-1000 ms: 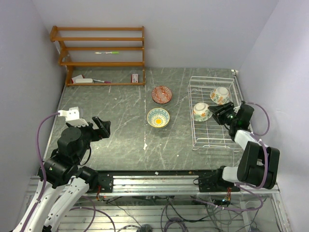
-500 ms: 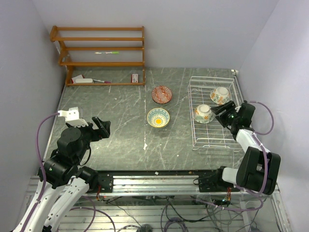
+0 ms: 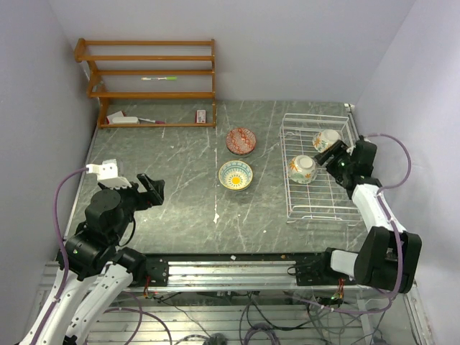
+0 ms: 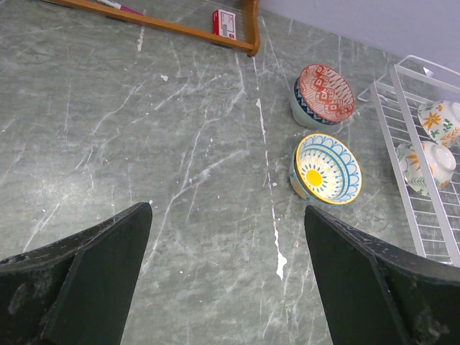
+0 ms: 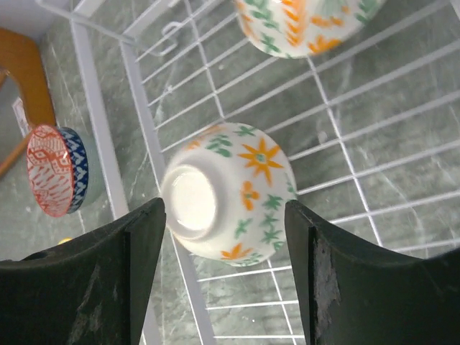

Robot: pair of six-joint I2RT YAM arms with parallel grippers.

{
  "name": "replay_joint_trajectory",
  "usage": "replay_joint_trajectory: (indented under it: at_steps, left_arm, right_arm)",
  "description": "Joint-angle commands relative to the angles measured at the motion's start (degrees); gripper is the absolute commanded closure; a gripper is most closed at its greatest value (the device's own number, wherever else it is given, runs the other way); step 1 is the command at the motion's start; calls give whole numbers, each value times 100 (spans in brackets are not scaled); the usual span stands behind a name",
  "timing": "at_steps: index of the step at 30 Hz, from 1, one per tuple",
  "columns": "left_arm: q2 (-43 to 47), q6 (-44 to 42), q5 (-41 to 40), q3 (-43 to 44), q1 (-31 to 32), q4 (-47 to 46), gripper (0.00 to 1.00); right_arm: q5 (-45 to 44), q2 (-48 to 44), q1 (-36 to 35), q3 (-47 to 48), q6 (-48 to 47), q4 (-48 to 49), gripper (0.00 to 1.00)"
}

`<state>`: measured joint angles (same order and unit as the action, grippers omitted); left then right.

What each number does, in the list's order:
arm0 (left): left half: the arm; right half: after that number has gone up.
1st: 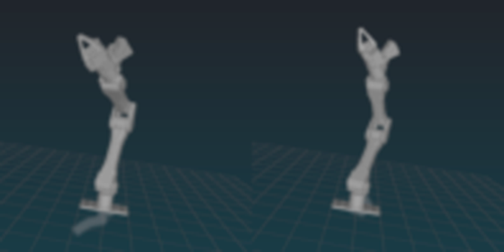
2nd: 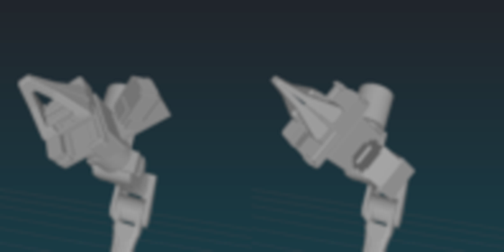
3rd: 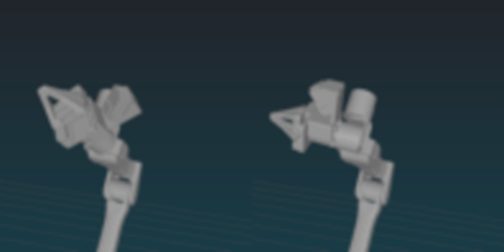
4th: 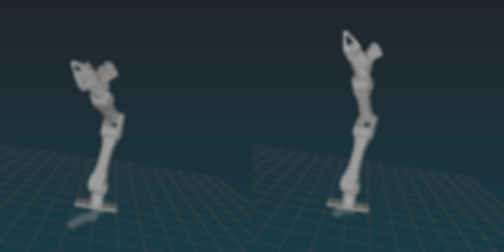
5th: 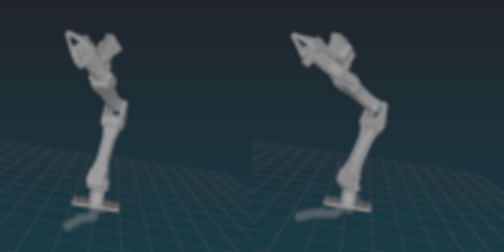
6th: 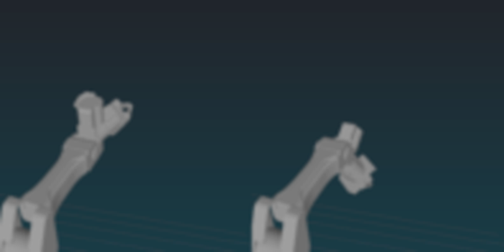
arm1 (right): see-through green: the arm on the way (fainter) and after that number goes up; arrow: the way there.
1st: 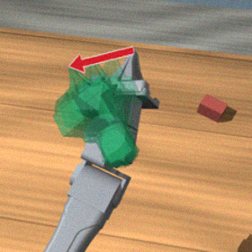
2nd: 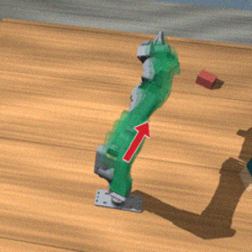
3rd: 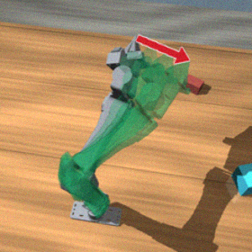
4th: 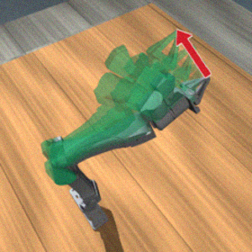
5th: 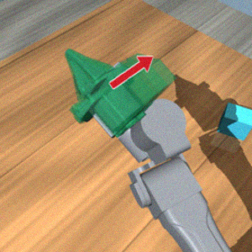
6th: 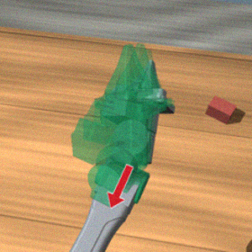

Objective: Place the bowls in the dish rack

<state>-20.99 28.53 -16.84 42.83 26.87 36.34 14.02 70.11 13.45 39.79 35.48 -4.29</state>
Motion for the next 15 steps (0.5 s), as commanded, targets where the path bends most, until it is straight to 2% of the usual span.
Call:
replay_joint_trajectory:
  at_steps: [1, 5, 15]
  left_arm:
    - [-4, 12, -11, 164, 37, -13, 2]
    - [41, 18, -12, 156, 32, -19, 2]
    - [97, 1, 78, 147, 33, -48, 2]
  right_arm:
    - [-1170, -42, -786, 684, -790, -692, 31]
    - [-1939, 141, -1437, 1084, -1019, -1027, 21]
    - [-2867, 1126, -2212, 1709, -1374, -1599, 21]
